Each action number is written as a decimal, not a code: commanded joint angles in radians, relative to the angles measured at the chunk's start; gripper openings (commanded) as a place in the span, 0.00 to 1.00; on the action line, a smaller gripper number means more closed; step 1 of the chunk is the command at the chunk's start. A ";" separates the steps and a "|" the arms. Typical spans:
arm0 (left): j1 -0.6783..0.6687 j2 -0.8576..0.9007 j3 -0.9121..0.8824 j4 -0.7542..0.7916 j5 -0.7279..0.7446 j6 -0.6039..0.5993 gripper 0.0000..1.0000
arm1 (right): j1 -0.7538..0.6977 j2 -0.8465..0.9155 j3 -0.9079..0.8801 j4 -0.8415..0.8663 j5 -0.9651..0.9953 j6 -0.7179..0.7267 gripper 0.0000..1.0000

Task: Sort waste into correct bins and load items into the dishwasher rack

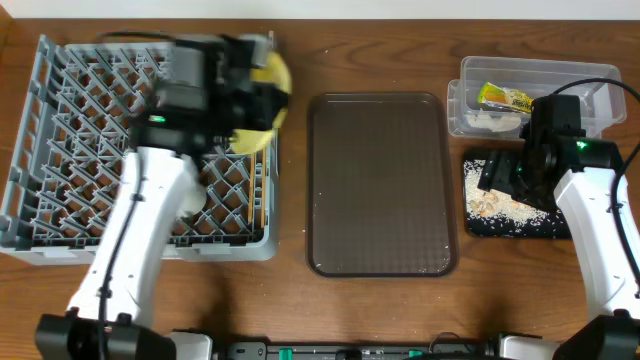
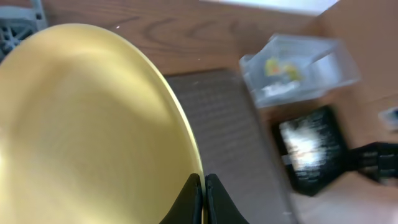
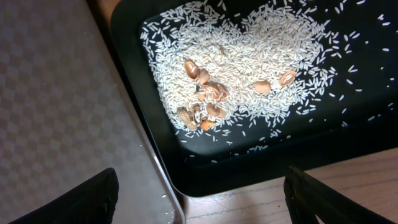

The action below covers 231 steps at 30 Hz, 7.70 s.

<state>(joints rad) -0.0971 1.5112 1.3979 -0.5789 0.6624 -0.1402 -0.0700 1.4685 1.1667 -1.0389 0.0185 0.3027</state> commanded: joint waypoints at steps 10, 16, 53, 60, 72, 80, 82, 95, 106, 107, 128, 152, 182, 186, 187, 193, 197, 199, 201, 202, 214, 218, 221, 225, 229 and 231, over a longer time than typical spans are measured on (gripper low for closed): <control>0.272 0.051 -0.003 0.000 0.629 -0.114 0.06 | -0.008 -0.012 0.014 -0.001 0.000 -0.012 0.83; 0.271 0.090 -0.018 0.000 0.594 -0.285 0.06 | -0.008 -0.012 0.014 -0.002 -0.001 -0.012 0.83; 0.292 -0.042 -0.038 -0.074 -0.153 -0.156 0.86 | -0.006 -0.012 0.014 0.121 -0.038 -0.013 0.91; 0.292 -0.111 -0.039 -0.199 -0.490 -0.114 0.88 | 0.040 -0.010 0.014 0.418 -0.214 -0.229 0.89; 0.289 -0.105 -0.047 -0.522 -0.588 -0.031 0.92 | 0.047 -0.010 0.014 0.180 -0.121 -0.198 0.99; 0.183 -0.313 -0.167 -0.500 -0.595 0.053 0.92 | 0.041 -0.151 -0.023 0.121 -0.080 -0.137 0.99; 0.147 -0.401 -0.231 -0.452 -0.628 0.054 0.92 | 0.045 -0.242 -0.075 0.172 -0.060 -0.139 0.99; 0.096 -0.869 -0.543 -0.314 -0.626 0.050 0.97 | 0.045 -0.734 -0.394 0.325 0.023 -0.139 0.99; 0.096 -0.872 -0.543 -0.317 -0.626 0.050 0.98 | 0.045 -0.748 -0.396 0.168 0.023 -0.139 0.99; 0.096 -0.872 -0.543 -0.317 -0.626 0.050 0.98 | 0.045 -0.748 -0.396 0.159 0.023 -0.139 0.99; 0.096 -0.872 -0.543 -0.317 -0.626 0.050 0.98 | 0.047 -0.959 -0.505 0.354 -0.014 -0.154 0.99; 0.096 -0.872 -0.543 -0.317 -0.626 0.050 0.98 | 0.117 -1.457 -1.162 0.967 -0.075 -0.217 0.99; 0.096 -0.872 -0.543 -0.317 -0.626 0.050 0.98 | 0.117 -1.452 -1.161 0.969 -0.079 -0.214 0.99; 0.096 -0.872 -0.543 -0.317 -0.626 0.050 0.98 | 0.117 -1.452 -1.161 0.969 -0.079 -0.214 0.99; 0.095 -0.877 -0.544 -0.318 -0.626 0.050 0.98 | 0.117 -1.452 -1.161 0.969 -0.079 -0.214 0.99; 0.096 -1.007 -0.624 -0.318 -0.629 0.054 0.98 | 0.117 -1.452 -1.161 0.969 -0.079 -0.214 0.99; 0.096 -1.178 -0.836 -0.144 -0.624 0.053 0.98 | 0.117 -1.452 -1.161 0.969 -0.079 -0.214 0.99; 0.096 -1.266 -0.950 -0.031 -0.618 0.045 0.98 | 0.117 -1.452 -1.161 0.969 -0.079 -0.214 0.99; 0.096 -1.355 -1.061 0.097 -0.619 0.031 0.98 | 0.117 -1.452 -1.161 0.969 -0.079 -0.214 0.99; 0.096 -1.387 -1.104 0.151 -0.619 0.031 0.98 | 0.117 -1.452 -1.161 0.969 -0.079 -0.214 0.99; 0.096 -1.510 -1.394 0.533 -0.619 0.080 0.98 | 0.117 -1.452 -1.161 0.969 -0.079 -0.214 0.99; 0.095 -1.509 -1.394 0.510 -0.625 0.084 0.98 | 0.117 -1.452 -1.161 0.969 -0.079 -0.214 0.99; 0.096 -1.509 -1.394 0.510 -0.626 0.084 0.99 | 0.117 -1.452 -1.161 0.969 -0.079 -0.214 0.99; 0.096 -1.507 -1.394 0.510 -0.626 0.084 0.98 | 0.117 -1.452 -1.161 0.969 -0.079 -0.214 0.99; 0.096 -1.507 -1.394 0.510 -0.626 0.084 0.98 | 0.117 -1.452 -1.161 0.969 -0.079 -0.214 0.99; 0.096 -1.507 -1.394 0.510 -0.626 0.084 0.98 | 0.117 -1.452 -1.161 0.969 -0.079 -0.214 0.99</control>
<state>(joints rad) 0.0032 0.0109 0.0227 -0.0360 0.0490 -0.0731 0.0399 0.0185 0.0067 -0.0662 -0.0532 0.0978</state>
